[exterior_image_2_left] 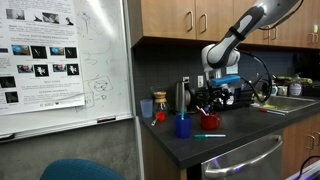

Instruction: Move the cup to the right

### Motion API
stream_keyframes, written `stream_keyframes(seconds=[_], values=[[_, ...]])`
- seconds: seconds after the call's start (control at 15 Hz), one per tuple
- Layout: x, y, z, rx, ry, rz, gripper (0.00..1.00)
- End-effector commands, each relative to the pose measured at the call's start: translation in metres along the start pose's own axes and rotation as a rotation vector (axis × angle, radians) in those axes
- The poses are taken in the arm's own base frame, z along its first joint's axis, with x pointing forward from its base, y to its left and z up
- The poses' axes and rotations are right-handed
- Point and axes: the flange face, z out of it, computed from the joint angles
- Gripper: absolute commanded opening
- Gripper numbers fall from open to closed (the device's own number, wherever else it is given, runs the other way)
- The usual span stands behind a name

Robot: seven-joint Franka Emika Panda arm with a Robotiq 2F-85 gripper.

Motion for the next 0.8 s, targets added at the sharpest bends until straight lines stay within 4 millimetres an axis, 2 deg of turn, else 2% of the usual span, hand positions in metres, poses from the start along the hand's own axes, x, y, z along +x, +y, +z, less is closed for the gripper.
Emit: stream_keyframes(seconds=[0.0, 0.33, 0.4, 0.47, 0.53, 0.73], values=[[0.008, 0.001, 0.014, 0.021, -0.034, 0.026, 1.0], [0.012, 0.008, 0.036, 0.015, -0.077, 0.043, 1.0], [0.012, 0.009, 0.039, 0.014, -0.081, 0.042, 0.75], [0.012, 0.009, 0.041, 0.013, -0.085, 0.043, 0.74], [0.012, 0.009, 0.043, 0.015, -0.09, 0.042, 0.68], [0.012, 0.008, 0.046, 0.012, -0.095, 0.04, 0.44]])
